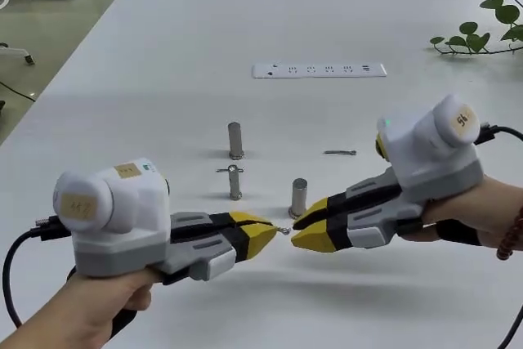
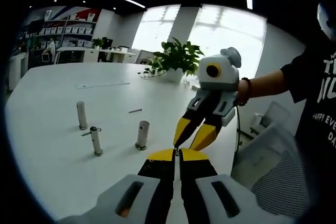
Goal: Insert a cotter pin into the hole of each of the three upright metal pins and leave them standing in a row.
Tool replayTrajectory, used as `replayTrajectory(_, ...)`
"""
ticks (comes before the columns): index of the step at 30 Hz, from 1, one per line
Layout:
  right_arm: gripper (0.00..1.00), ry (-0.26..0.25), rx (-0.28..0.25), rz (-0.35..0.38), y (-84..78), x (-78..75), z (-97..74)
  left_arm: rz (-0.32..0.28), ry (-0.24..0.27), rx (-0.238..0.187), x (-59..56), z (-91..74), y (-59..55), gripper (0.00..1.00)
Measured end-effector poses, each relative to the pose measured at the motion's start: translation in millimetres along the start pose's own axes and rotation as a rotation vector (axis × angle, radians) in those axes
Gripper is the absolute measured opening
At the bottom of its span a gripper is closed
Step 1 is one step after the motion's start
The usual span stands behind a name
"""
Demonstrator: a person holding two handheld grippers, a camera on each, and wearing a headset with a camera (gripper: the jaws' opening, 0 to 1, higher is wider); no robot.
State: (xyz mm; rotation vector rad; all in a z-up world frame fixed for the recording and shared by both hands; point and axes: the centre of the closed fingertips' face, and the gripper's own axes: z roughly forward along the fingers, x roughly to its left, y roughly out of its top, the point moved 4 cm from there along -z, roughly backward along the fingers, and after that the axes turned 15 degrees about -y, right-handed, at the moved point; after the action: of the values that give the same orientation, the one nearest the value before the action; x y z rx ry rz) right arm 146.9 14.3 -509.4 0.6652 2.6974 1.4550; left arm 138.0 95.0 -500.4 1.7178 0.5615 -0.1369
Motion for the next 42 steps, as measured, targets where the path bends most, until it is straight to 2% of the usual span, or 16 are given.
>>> replayTrajectory(13, 0.06, 0.06, -0.005, -0.008, -1.7, 8.4, -0.2, 0.013, -0.084, 0.006, -11.7, 3.5, -0.5, 0.0)
replayTrajectory(18, 0.0, 0.084, -0.006, -0.01, -2.1, 12.6, -0.4, 0.015, -0.094, 0.003, -13.8, 4.2, -0.5, 0.0)
replayTrajectory(24, 0.0, 0.1, 0.011, -0.007, -5.5, 12.1, -1.6, 0.002, -0.111, 0.011, -15.3, 5.9, -3.8, 0.0)
replayTrajectory(28, 0.0, 0.101, 0.029, -0.069, -9.9, 13.5, -2.5, -0.018, -0.123, 0.037, -17.3, 8.1, -8.2, 0.0)
replayTrajectory(34, 0.0, 0.086, 0.035, -0.158, -11.2, 9.9, -1.4, 0.008, -0.12, 0.051, -19.2, 9.0, -10.2, 0.0)
replayTrajectory(38, 0.0, 0.07, 0.052, -0.209, -11.5, 11.9, -1.0, 0.024, -0.1, 0.072, -17.0, 9.5, -12.4, 0.01)
replayTrajectory(42, 0.0, 0.056, 0.065, -0.248, -12.2, 11.7, -1.4, 0.036, -0.074, 0.071, -14.1, 9.3, -11.9, 0.04)
